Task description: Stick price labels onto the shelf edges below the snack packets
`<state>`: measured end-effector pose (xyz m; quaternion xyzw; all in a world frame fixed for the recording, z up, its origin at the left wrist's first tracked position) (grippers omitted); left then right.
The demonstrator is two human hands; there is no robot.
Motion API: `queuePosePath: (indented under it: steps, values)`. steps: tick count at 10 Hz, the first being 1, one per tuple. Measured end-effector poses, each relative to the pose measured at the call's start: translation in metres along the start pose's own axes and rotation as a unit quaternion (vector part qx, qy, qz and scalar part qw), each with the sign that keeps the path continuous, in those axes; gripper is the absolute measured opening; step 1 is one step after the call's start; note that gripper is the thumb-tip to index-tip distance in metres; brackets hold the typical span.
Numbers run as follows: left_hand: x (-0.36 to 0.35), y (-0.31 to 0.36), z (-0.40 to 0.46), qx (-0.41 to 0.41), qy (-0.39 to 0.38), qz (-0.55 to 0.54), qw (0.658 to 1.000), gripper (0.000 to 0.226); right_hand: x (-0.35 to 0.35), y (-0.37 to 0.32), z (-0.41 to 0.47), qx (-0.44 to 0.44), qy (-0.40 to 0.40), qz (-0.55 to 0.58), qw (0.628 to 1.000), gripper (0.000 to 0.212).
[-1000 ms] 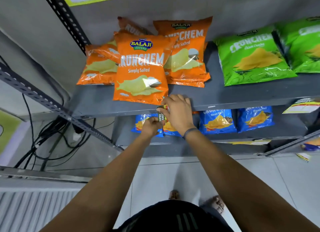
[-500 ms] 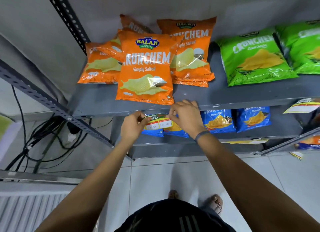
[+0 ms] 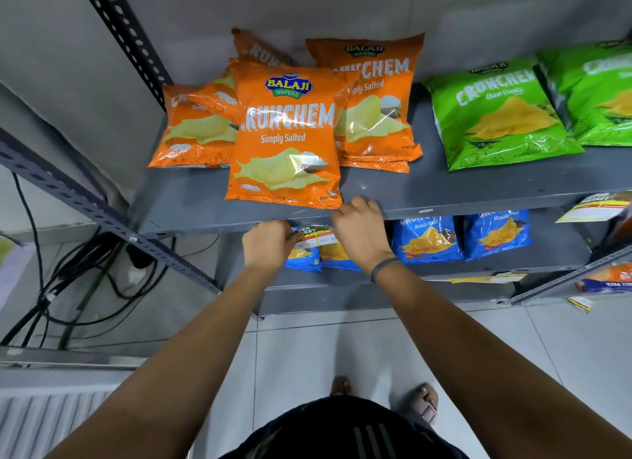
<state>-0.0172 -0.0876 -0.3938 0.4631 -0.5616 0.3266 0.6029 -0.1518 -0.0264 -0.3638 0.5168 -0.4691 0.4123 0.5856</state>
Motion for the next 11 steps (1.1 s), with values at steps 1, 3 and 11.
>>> queuePosePath:
  steps: [1,3,11]
  values:
    - [0.000,0.000,-0.002,0.003,0.002,-0.006,1.000,0.035,0.001,0.000,-0.002,0.006,0.012,0.031,0.999,0.023]
    - [0.009,0.000,-0.009,0.004,0.043,-0.024,0.999,0.030,-0.001,0.012,-0.002,0.008,0.008,0.238,0.971,0.011]
    - [0.069,0.056,-0.023,-0.049,0.172,0.110,0.978,0.031,0.025,0.048,-0.039,-0.056,0.138,0.289,0.946,0.026]
Point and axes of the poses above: each hand's wrist, its own z-axis towards the middle knuckle, its own x-axis out of the back of the hand, y = z × x, the point moved 7 cm from there along z, towards the middle knuckle, and after that the axes turned 5 degrees about -y, right-handed, at the moved point
